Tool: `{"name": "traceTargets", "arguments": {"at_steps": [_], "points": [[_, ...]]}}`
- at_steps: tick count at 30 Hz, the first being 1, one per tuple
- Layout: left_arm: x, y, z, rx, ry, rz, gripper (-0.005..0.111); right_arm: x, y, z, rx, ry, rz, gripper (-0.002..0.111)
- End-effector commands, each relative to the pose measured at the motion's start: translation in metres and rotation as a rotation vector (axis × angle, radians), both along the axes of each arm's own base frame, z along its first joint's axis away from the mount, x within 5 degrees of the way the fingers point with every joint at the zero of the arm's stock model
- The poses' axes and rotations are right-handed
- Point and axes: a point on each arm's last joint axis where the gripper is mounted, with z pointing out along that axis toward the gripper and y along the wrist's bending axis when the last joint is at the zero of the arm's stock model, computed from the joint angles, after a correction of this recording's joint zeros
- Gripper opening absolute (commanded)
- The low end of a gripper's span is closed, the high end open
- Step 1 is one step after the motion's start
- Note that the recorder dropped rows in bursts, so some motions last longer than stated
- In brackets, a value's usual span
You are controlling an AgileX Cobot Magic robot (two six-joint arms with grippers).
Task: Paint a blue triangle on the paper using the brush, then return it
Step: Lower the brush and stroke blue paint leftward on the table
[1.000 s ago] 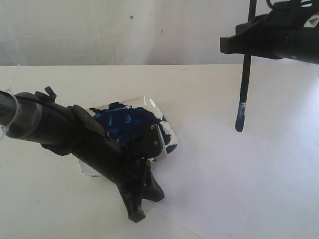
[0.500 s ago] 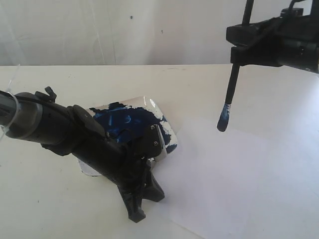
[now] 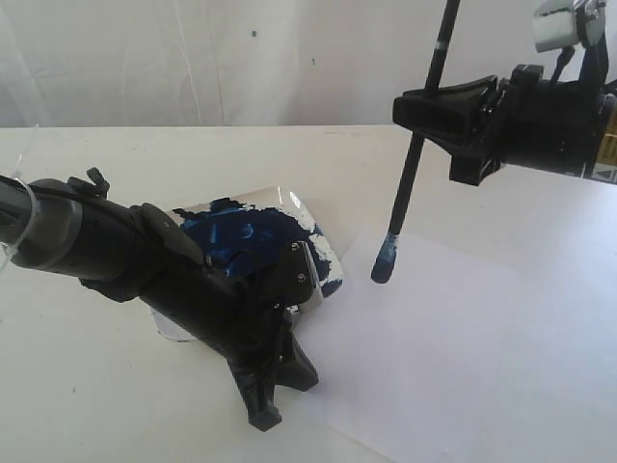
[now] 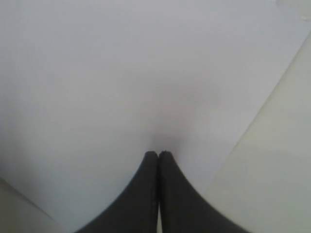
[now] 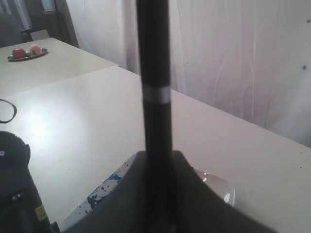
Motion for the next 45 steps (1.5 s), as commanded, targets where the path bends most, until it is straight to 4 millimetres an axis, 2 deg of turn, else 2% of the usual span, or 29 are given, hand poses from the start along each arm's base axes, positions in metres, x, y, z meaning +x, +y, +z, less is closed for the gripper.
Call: {"name": "traceTargets", "arguments": {"at_steps": [1,5,7,13,28,45], "points": [[-0.002,-0.002,0.004,-0.009,0.002,-0.002,0.000,0.006,-0.001,-0.015,-0.004,0.000,0.047,0.000],[-0.002,-0.002,0.004,-0.009,0.002,-0.002,0.000,0.017,0.001,-0.036,-0.006,0.060,0.044,0.000],[-0.002,-0.002,0.004,-0.009,0.002,-0.002,0.000,0.020,0.003,-0.046,-0.017,0.018,0.077,0.000],[-0.002,-0.002,0.004,-0.009,0.002,-0.002,0.000,0.024,0.004,-0.058,-0.009,0.022,0.094,0.000],[-0.002,-0.002,0.004,-0.009,0.002,-0.002,0.000,0.025,0.004,-0.062,-0.022,0.033,0.091,0.000],[-0.002,-0.002,0.004,-0.009,0.002,-0.002,0.000,0.029,-0.004,-0.065,-0.154,0.030,0.000,0.000]]}}
